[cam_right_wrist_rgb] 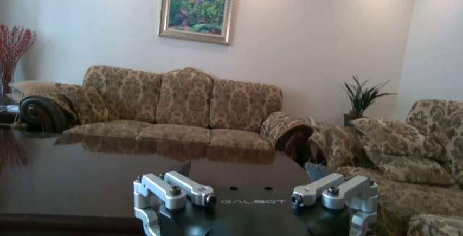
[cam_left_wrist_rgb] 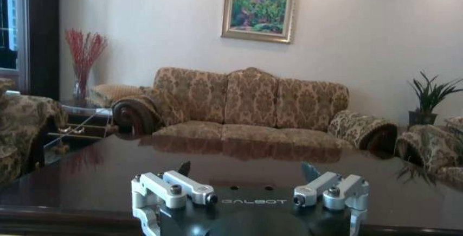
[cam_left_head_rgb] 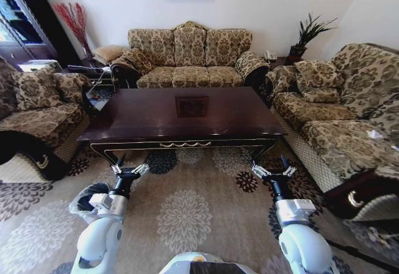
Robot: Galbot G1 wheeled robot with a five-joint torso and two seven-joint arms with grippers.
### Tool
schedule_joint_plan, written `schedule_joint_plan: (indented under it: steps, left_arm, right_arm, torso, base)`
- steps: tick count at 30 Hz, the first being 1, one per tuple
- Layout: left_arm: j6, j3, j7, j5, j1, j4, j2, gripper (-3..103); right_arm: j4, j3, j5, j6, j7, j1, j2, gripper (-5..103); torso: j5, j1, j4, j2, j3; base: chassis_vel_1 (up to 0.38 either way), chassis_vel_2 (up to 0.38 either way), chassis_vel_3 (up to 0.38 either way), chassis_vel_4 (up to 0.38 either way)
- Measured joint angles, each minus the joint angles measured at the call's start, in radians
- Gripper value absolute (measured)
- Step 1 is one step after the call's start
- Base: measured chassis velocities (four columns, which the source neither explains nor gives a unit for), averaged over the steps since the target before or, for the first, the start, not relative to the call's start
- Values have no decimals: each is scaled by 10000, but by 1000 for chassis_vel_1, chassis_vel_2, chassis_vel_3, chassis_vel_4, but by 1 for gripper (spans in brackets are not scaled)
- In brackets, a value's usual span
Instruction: Move to the front of the table and place the trash on the table into the trash bin.
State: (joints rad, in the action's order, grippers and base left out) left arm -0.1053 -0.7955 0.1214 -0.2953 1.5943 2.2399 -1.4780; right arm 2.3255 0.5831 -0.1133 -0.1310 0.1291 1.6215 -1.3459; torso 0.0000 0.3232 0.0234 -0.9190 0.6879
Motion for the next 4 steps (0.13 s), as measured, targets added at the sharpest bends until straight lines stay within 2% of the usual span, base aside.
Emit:
schedule_joint_plan:
  steps: [4]
  left_arm:
    - [5, -1, -3, 2, 0, -2, -2, 100]
  right_arm:
    - [0, -3, 0, 0, 4, -1, 3, 100]
  torso:
    - [0, 0, 0, 0, 0]
  base:
    - [0, 0, 0, 0]
